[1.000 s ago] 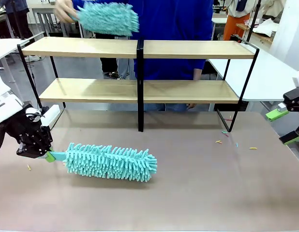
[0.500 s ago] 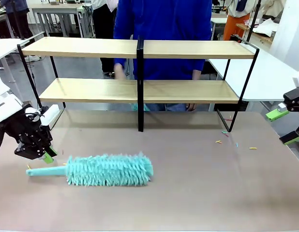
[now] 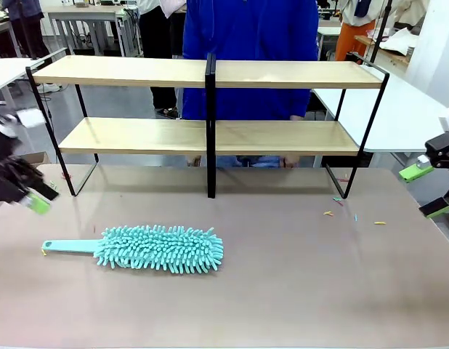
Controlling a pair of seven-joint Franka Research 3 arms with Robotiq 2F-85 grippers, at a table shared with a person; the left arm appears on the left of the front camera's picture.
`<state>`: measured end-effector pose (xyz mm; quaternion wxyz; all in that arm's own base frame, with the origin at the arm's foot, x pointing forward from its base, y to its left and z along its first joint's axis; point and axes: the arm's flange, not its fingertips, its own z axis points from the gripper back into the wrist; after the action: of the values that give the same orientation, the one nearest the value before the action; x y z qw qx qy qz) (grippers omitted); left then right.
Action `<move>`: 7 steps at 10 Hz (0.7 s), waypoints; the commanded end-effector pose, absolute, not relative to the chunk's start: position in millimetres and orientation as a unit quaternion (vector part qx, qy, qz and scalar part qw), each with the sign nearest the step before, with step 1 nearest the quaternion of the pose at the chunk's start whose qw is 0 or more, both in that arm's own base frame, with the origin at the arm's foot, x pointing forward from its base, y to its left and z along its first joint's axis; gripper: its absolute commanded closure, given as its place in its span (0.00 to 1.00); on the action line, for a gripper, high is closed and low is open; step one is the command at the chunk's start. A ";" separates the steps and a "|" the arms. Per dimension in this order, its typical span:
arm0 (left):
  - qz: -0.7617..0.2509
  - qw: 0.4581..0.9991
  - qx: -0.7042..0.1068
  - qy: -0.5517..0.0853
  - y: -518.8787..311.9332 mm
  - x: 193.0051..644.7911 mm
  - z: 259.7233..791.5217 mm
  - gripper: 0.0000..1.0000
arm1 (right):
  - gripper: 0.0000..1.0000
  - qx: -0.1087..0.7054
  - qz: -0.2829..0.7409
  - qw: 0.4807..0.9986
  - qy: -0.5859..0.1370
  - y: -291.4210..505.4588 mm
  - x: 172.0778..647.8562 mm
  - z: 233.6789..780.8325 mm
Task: Clean the shelves.
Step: Place the Duster on the table.
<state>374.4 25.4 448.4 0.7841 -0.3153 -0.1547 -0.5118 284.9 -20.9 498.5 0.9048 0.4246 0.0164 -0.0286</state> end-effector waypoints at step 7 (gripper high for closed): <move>-0.241 0.738 -0.614 -0.144 88.3 421.5 443.8 0.00 | 0.00 0.587 -0.017 0.809 0.039 -27.8 286.6 498.9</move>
<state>439.8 117.1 416.7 0.7245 -0.6526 -0.1533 -0.1605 288.7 -31.4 492.2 0.7953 0.6043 0.0445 -0.0158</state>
